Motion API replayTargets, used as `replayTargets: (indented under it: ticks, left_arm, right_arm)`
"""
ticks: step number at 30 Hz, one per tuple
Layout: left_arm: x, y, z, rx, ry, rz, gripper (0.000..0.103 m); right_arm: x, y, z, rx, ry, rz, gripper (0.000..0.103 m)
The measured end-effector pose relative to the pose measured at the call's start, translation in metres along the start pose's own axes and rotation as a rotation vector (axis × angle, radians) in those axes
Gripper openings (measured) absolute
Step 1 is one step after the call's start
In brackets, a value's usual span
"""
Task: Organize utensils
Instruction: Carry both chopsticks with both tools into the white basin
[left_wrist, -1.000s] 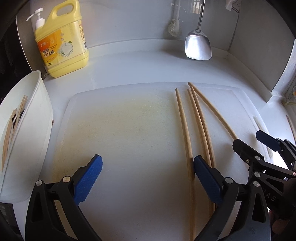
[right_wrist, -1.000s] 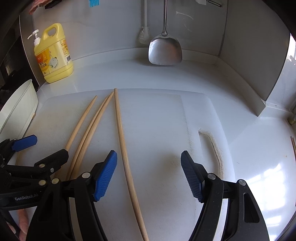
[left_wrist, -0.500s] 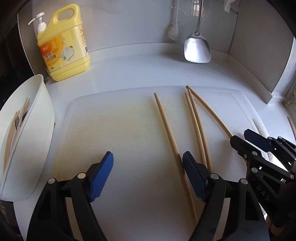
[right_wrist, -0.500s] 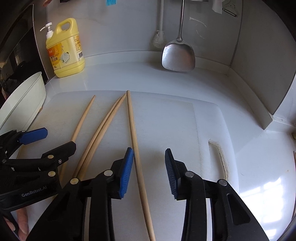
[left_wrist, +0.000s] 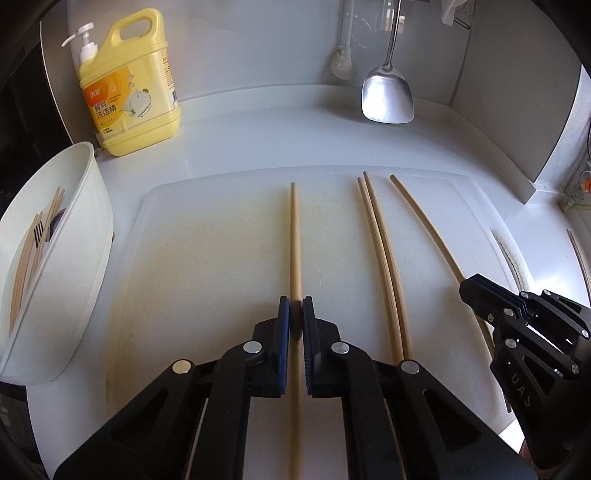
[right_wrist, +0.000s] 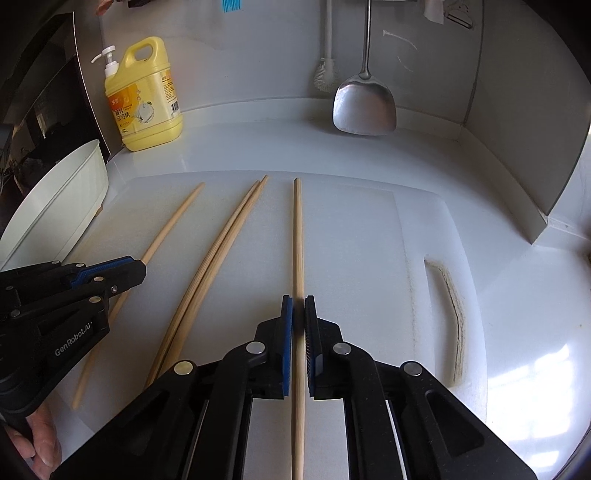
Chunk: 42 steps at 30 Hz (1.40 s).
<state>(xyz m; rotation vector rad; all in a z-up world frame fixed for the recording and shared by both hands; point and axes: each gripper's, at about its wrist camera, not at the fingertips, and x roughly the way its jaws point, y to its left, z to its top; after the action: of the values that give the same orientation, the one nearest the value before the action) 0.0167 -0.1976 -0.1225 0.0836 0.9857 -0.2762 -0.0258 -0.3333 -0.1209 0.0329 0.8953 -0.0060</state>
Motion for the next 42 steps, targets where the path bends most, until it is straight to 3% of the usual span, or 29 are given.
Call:
replayTargets:
  ticks: [5, 12, 17, 23, 27, 34, 42]
  left_arm:
    - [-0.023, 0.004, -0.014, -0.038, 0.017, -0.018, 0.007]
    - [-0.09, 0.025, -0.023, -0.102, -0.005, -0.026, 0.007]
    - [-0.136, 0.074, -0.019, -0.177, -0.048, 0.032, 0.007]
    - [-0.166, 0.163, -0.007, -0.277, -0.105, 0.113, 0.007]
    - [-0.166, 0.228, 0.0, -0.298, -0.129, 0.134, 0.007]
    - [-0.136, 0.326, 0.019, -0.276, -0.086, 0.128, 0.007]
    - [-0.098, 0.359, 0.03, -0.256, -0.014, 0.088, 0.007]
  right_arm:
    - [-0.021, -0.015, -0.013, 0.082, -0.001, 0.041, 0.006]
    - [-0.065, -0.009, -0.007, 0.069, -0.042, 0.099, 0.006]
    - [-0.098, 0.026, 0.02, 0.006, -0.107, 0.155, 0.006]
    - [-0.107, 0.101, 0.056, -0.066, -0.158, 0.249, 0.006]
    - [-0.095, 0.17, 0.078, -0.099, -0.166, 0.291, 0.006]
    - [-0.043, 0.275, 0.109, -0.077, -0.085, 0.329, 0.006]
    - [-0.002, 0.327, 0.127, -0.078, -0.003, 0.33, 0.006]
